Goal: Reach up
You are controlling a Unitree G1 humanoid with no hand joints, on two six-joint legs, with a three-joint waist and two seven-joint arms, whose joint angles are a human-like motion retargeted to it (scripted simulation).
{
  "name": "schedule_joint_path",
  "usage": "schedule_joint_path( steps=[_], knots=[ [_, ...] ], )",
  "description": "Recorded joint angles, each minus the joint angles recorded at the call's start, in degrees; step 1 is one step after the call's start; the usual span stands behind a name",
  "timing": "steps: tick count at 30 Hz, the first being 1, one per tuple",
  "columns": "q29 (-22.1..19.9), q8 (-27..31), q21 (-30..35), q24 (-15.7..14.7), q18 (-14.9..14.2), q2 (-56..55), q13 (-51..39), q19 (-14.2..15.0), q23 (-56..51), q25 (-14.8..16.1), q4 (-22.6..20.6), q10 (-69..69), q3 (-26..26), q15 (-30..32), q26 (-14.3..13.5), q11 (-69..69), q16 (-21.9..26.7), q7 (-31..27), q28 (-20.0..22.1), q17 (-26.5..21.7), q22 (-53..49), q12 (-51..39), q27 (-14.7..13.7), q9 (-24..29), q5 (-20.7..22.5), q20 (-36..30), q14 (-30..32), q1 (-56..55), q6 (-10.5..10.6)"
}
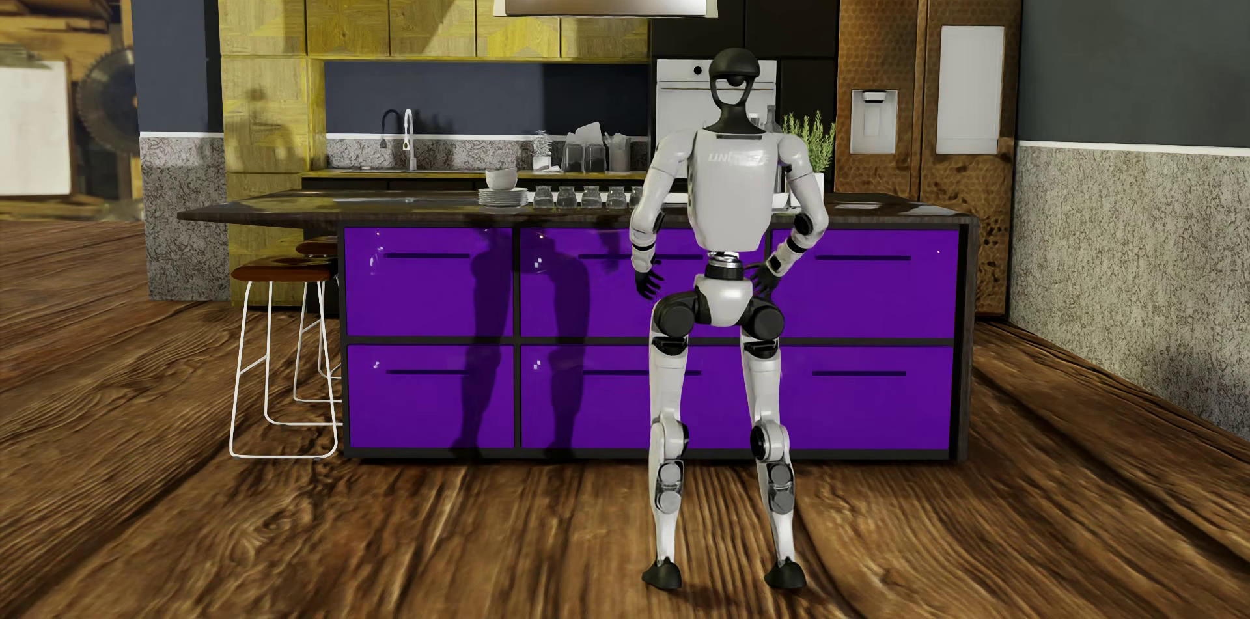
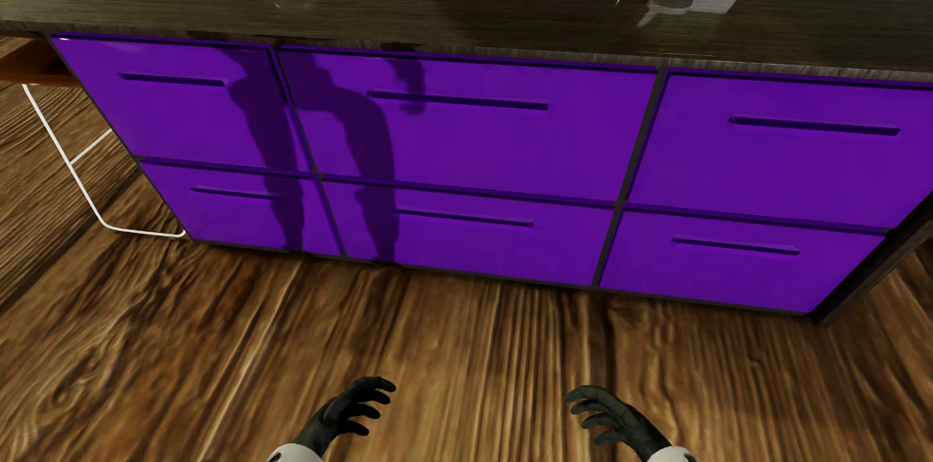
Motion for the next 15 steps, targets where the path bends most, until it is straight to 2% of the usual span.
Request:
schedule_joint_path(
  steps=[4, 7, 10, 12, 15],
  knots=[
    [0.0, 0.0, 2.7, 0.0, 0.0, -0.5, -10.4, 0.0, -3.7, 0.0, -0.2, -0.5, -0.4, 0.4, 0.0, 0.1, 3.9, 0.0, 0.0, -3.5, -3.7, -9.9, 0.0, -0.2, -0.2, 1.6, 0.8, -0.3, -0.9],
    [0.0, 0.0, 3.3, 0.0, 0.0, -0.2, -24.7, 0.0, -6.4, 0.0, -0.2, -0.4, -1.5, 0.7, 0.0, -0.1, 8.7, 0.0, 0.0, -8.0, -5.4, -23.0, 0.0, -0.2, -0.1, 3.8, 0.9, -0.3, -1.1],
    [0.0, 0.0, 3.6, 0.0, 0.0, 0.1, -42.8, 0.0, -6.9, 0.0, -0.2, -0.4, -2.0, 0.8, 0.0, -0.1, 15.0, 0.0, 0.0, -13.2, -4.6, -39.5, 0.0, -0.2, 0.0, 4.8, 1.2, 0.0, -1.3],
    [0.0, 0.0, 6.5, 0.0, 0.0, 0.3, -55.8, 0.0, -5.6, 0.0, -0.2, -0.4, -2.2, 0.8, 0.0, -0.1, 20.4, 0.0, 0.0, -17.5, -3.6, -52.4, 0.0, -0.6, 0.2, 1.8, 1.5, 0.0, -1.3],
    [0.0, 0.0, 13.1, 0.0, 0.0, 0.5, -75.6, 0.0, -1.5, 0.0, -0.2, -0.3, -3.0, 1.1, 0.0, -0.2, 27.8, 0.0, 0.0, -22.7, 1.6, -74.2, 0.0, -0.8, 0.5, -7.0, 1.4, 0.1, -1.1]
  ],
)
